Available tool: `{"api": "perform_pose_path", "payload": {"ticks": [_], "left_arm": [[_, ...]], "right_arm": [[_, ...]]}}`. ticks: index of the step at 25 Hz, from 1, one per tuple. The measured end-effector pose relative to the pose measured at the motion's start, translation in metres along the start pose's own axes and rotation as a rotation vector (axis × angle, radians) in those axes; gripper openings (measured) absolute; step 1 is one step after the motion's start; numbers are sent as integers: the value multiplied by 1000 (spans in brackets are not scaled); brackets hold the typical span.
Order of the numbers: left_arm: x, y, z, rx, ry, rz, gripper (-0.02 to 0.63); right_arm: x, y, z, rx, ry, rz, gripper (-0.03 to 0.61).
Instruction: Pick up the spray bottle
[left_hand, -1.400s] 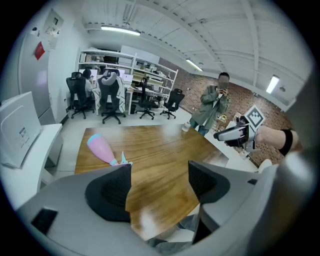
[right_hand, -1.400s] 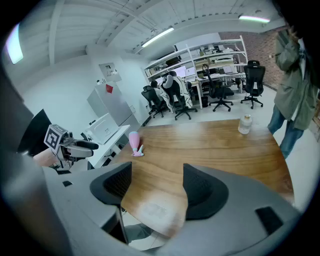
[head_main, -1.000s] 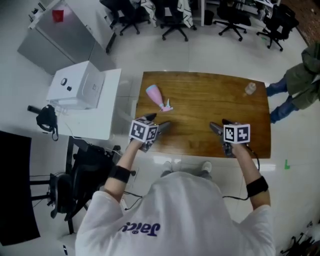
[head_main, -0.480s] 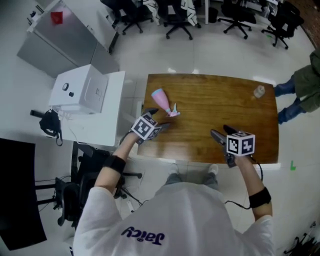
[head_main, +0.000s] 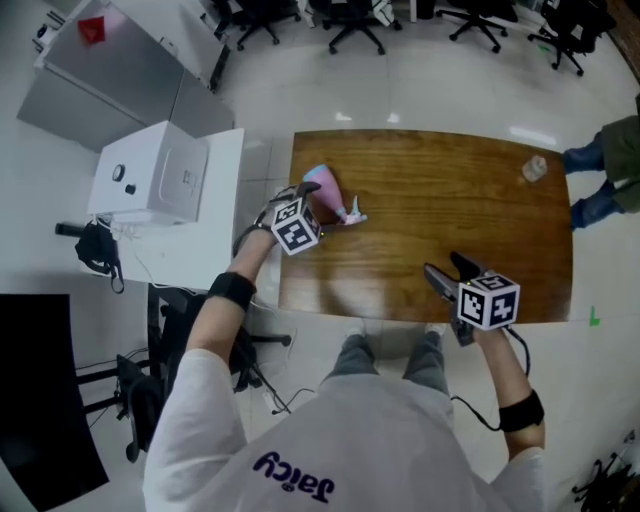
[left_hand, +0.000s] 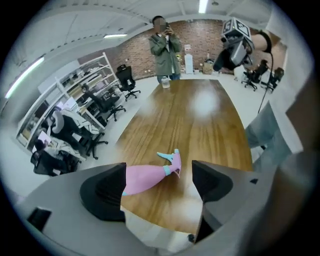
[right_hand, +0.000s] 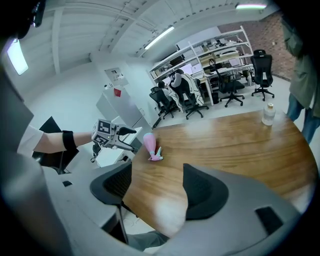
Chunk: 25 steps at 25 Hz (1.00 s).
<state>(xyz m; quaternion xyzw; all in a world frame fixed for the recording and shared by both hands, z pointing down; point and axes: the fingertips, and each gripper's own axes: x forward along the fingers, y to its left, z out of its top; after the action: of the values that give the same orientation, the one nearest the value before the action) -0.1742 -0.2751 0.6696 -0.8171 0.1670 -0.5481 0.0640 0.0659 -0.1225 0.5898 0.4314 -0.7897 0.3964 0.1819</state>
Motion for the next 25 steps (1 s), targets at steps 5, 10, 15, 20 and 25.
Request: {"api": "perform_pose_path", "payload": {"ticks": [5, 10, 15, 20, 25], "left_arm": [[32, 7, -14, 368, 122, -15, 405], [63, 17, -29, 752, 238, -23, 413], [90, 20, -40, 998, 291, -71, 413], [116, 17, -53, 1122, 334, -126, 413], [131, 19, -67, 1167, 374, -132, 383]], "right_arm": [[9, -1, -12, 24, 14, 1, 328], [12, -13, -19, 57, 21, -11, 328], [10, -27, -19, 66, 22, -34, 328], [10, -33, -17, 69, 20, -50, 328], [13, -33, -18, 58, 22, -57, 328]]}}
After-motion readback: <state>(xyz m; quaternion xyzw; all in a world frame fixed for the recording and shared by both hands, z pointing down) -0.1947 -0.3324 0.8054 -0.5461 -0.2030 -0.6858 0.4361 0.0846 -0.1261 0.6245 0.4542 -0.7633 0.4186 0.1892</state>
